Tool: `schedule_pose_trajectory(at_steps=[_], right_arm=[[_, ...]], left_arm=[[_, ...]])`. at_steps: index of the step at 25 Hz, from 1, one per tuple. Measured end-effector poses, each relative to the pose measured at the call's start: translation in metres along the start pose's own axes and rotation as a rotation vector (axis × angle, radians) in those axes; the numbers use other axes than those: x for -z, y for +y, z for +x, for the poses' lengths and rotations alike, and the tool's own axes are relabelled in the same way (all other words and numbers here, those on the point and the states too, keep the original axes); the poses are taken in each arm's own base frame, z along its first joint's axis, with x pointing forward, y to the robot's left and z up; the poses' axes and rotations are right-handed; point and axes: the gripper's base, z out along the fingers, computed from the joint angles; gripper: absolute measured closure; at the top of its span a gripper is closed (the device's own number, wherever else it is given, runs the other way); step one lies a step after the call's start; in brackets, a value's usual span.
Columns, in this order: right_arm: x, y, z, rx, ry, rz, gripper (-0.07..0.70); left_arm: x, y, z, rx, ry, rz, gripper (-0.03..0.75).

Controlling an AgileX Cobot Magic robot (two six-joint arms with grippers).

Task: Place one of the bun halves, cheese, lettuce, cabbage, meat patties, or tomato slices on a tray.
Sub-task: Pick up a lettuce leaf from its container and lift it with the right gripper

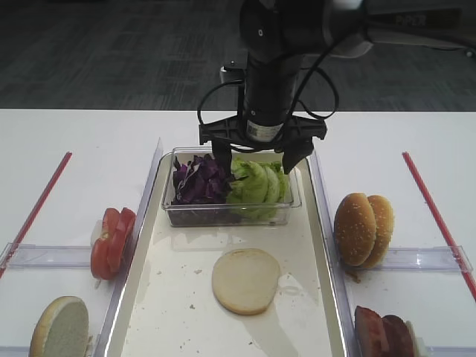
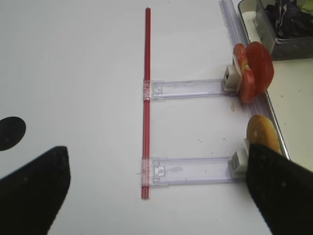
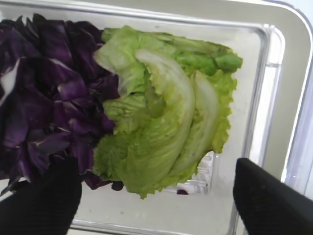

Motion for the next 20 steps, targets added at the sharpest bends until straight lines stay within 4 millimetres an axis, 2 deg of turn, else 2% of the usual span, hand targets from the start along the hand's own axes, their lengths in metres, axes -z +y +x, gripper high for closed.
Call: schedule_pose_trajectory(at_steps=[5,20], right_arm=[[-0.004,0.001,-0.002,0.0,-0.02,-0.01,0.019],[-0.034,0.001,-0.001,-0.023,0.023,0.012,0.022]], left_arm=[[0.0,0.0,0.0,0.0,0.0,0.0,0.044],[0.0,0.0,0.0,0.0,0.0,0.0,0.044]])
